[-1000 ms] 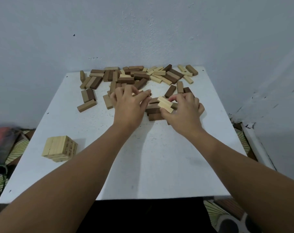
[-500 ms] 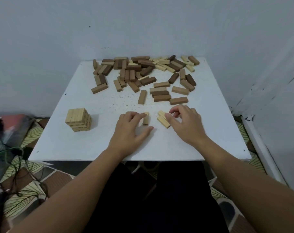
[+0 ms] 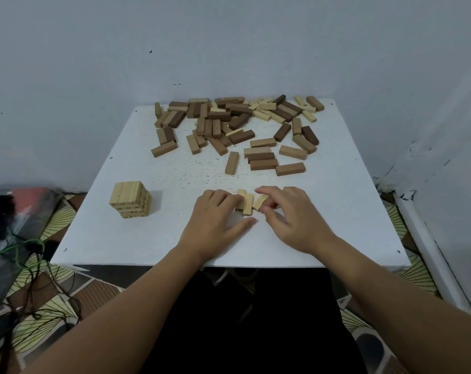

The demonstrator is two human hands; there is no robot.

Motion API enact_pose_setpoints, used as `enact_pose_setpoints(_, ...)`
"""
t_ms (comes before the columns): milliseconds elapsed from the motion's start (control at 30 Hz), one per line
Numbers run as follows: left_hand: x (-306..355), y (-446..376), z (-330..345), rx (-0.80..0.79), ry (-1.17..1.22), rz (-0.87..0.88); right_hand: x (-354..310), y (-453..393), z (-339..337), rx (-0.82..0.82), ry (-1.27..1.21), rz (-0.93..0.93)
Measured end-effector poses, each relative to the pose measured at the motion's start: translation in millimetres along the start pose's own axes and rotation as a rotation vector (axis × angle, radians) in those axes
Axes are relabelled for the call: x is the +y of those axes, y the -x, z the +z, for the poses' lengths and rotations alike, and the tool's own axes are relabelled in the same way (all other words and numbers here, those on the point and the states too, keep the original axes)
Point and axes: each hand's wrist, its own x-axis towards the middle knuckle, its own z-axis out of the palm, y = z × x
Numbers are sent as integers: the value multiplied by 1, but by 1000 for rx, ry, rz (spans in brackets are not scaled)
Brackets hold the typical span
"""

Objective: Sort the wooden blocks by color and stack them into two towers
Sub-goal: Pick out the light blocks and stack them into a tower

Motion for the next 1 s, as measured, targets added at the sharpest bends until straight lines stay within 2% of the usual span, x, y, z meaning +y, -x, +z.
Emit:
enact_pose_setpoints(100, -1, 1, 3, 43, -13, 13, -4, 2, 5, 30, 197, -107)
enact_pose_setpoints(200, -2, 2, 4, 67, -35, 28, -2, 0, 7, 71, 290, -23)
enact_pose_setpoints(300, -5, 3, 8, 106, -53, 76, 4, -2, 8, 59, 276, 63)
enact_pose_setpoints(400, -9, 3, 11, 126, -60, 95, 4, -2, 10, 41, 252, -12)
enact_pose_setpoints(633, -1, 2, 0, -2, -2, -14, 7, -3, 10, 38, 224, 16)
enact_pose_setpoints(800, -5, 0, 5, 8, -62, -1, 9, -3, 11, 36, 240, 28)
enact_pose_setpoints(1000, -7, 2, 8, 49, -33, 29, 6, -1, 9, 130, 196, 19)
